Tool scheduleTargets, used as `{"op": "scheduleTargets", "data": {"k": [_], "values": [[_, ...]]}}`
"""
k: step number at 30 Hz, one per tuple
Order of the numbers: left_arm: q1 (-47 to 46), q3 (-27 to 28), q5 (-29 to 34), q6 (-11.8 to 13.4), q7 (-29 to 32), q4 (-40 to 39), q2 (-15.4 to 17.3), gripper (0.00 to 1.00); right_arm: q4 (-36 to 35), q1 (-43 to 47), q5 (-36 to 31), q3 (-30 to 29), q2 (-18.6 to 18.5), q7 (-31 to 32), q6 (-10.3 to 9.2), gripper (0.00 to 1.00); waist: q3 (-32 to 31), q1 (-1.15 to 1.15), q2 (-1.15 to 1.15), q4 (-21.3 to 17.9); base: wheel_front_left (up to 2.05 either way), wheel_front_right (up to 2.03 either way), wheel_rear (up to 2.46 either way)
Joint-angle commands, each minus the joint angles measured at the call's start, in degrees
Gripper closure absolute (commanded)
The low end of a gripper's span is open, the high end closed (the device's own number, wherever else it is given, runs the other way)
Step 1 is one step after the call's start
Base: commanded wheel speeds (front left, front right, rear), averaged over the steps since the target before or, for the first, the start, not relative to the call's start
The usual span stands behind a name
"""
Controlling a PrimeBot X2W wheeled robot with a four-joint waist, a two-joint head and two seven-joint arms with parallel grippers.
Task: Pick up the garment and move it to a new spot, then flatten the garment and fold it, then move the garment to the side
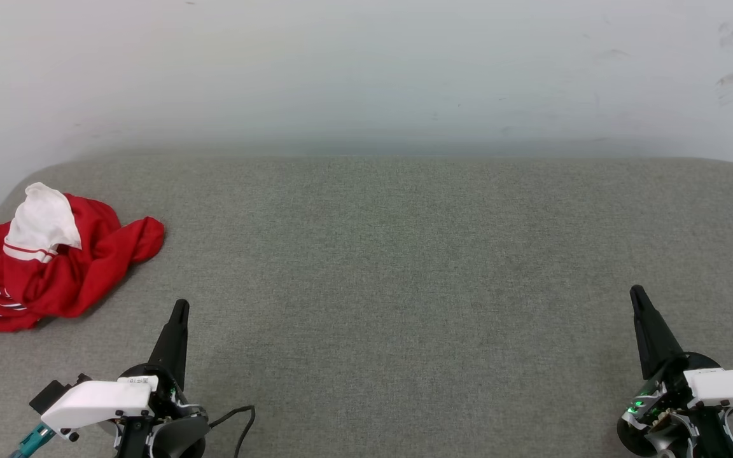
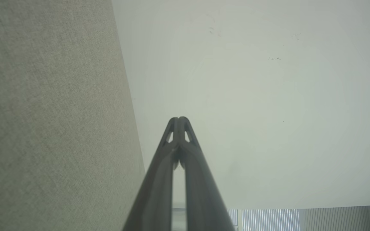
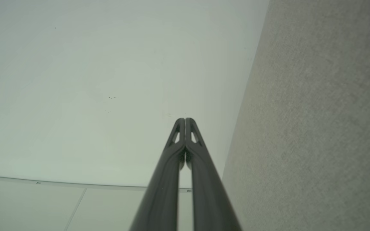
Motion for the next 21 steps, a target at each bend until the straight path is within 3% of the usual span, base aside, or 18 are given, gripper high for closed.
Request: {"op": "scheduleTargets", "data": {"k": [1, 21], "values": [[-0.4, 0.1, 0.1, -0.1, 0.2, 0.0, -0.1, 1.0, 0.1, -0.7, -0.3, 0.0, 0.2, 0.0, -0.04, 1.0, 0.0, 0.0, 0.0, 0.0, 0.0, 0.0, 0.0], [-0.4, 0.1, 0.1, -0.1, 0.2, 0.0, -0.1, 1.0, 0.1, -0.7, -0.2, 0.0, 0.2, 0.0, -0.04, 1.0, 0.0, 0.0, 0.0, 0.0, 0.0, 0.0, 0.0]]}}
